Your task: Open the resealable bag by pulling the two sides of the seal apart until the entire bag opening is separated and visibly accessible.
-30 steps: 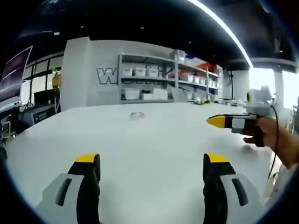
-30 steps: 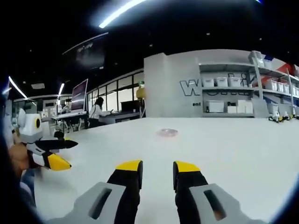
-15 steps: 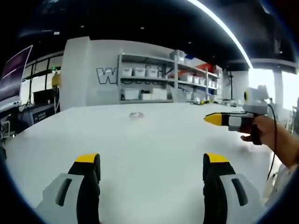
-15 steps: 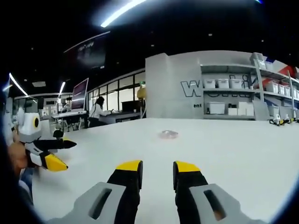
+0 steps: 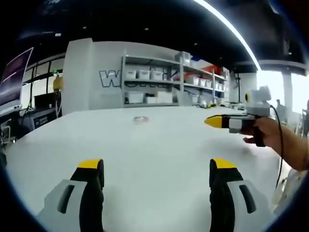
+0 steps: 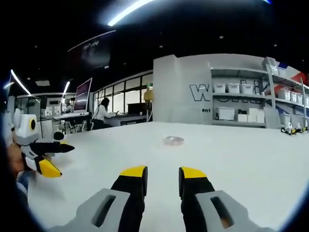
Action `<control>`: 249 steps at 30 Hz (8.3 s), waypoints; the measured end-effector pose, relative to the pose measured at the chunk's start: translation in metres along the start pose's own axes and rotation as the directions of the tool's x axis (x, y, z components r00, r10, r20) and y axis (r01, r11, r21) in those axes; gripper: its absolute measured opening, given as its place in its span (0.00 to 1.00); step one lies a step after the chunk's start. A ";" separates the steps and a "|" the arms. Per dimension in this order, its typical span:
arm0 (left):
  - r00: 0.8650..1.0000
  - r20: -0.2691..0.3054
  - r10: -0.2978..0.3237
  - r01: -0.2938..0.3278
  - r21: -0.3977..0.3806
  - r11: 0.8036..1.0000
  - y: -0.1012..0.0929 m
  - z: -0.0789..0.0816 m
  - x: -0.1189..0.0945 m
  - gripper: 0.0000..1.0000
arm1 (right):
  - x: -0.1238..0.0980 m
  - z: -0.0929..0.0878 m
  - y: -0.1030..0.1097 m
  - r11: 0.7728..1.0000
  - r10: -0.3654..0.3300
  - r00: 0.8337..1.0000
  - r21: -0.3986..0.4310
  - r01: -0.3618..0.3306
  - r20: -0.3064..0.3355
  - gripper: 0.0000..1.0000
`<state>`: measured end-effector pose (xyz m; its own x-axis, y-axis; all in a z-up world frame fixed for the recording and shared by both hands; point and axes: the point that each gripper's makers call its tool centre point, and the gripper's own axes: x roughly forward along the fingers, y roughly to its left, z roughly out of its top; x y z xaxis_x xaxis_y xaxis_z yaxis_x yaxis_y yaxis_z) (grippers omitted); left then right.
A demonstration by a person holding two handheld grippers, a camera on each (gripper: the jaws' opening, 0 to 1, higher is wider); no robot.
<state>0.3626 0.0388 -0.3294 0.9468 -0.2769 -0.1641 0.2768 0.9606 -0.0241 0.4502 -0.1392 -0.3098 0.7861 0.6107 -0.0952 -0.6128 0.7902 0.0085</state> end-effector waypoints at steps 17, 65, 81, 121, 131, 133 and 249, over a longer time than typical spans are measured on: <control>1.000 -0.003 0.002 -0.002 0.007 1.000 -0.001 0.000 -0.001 0.90 | 0.031 0.012 -0.014 0.999 0.035 0.999 -0.009 -0.035 0.001 0.23; 1.000 0.004 -0.004 0.004 -0.008 1.000 -0.001 0.005 0.000 0.90 | 0.066 0.001 -0.015 0.994 0.068 0.998 0.084 -0.067 -0.007 0.21; 1.000 0.007 -0.007 0.007 -0.017 1.000 -0.002 0.005 -0.001 0.90 | 0.087 0.000 -0.019 0.997 0.072 0.996 0.027 -0.071 -0.052 0.21; 1.000 -0.001 -0.020 0.020 -0.028 0.999 -0.002 -0.003 -0.008 0.90 | 0.161 -0.012 -0.028 0.996 0.062 0.990 -0.062 -0.070 -0.126 0.20; 1.000 -0.001 -0.022 0.022 -0.027 0.999 -0.002 -0.001 -0.009 0.90 | 0.178 -0.006 -0.023 0.986 0.080 0.988 -0.132 -0.098 -0.132 0.17; 1.000 -0.002 -0.023 0.023 -0.027 0.999 -0.002 -0.001 -0.009 0.90 | 0.184 -0.006 -0.024 0.982 0.080 0.987 -0.158 -0.102 -0.141 0.17; 0.999 -0.013 -0.033 0.032 -0.061 0.998 -0.006 -0.006 0.002 0.90 | 0.222 0.072 -0.033 0.960 0.170 0.983 0.213 -0.182 0.076 0.00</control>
<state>0.3618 0.0323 -0.3359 0.9349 -0.3083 -0.1759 0.2967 0.9508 -0.0892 0.6512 -0.0260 -0.2595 0.6744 0.7382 -0.0168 -0.7145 0.6581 0.2377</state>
